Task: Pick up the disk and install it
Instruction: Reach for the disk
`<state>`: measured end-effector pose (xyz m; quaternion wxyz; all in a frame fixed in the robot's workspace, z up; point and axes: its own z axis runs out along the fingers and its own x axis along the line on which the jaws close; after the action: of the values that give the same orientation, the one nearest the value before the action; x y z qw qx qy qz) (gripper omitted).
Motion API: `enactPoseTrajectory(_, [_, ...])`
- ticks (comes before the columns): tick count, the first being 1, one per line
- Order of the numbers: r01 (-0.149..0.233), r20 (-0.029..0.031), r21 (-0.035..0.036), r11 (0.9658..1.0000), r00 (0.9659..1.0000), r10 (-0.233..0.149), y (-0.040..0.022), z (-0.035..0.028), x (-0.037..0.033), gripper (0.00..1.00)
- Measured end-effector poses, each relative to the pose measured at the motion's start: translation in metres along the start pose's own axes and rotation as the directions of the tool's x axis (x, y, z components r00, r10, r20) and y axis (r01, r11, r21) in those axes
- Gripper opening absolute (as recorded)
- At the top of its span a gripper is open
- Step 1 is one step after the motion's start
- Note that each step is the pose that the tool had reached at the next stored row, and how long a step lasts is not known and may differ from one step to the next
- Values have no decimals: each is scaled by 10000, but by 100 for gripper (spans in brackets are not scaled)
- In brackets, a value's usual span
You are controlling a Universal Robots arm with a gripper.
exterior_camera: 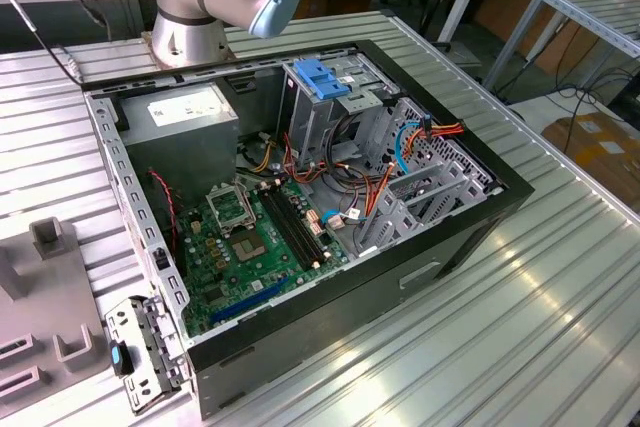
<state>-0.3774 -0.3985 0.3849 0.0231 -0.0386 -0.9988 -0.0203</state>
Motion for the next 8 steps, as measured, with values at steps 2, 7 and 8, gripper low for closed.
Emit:
enactPoseTrajectory(2, [-1,0,0,10000,10000,1,0,0,6,11])
enactPoseTrajectory(7, [0,-1,0,10000,10000,0,-1,4,106,11])
enactPoseTrajectory(8, [0,0,0,10000,10000,0,0,6,132,11])
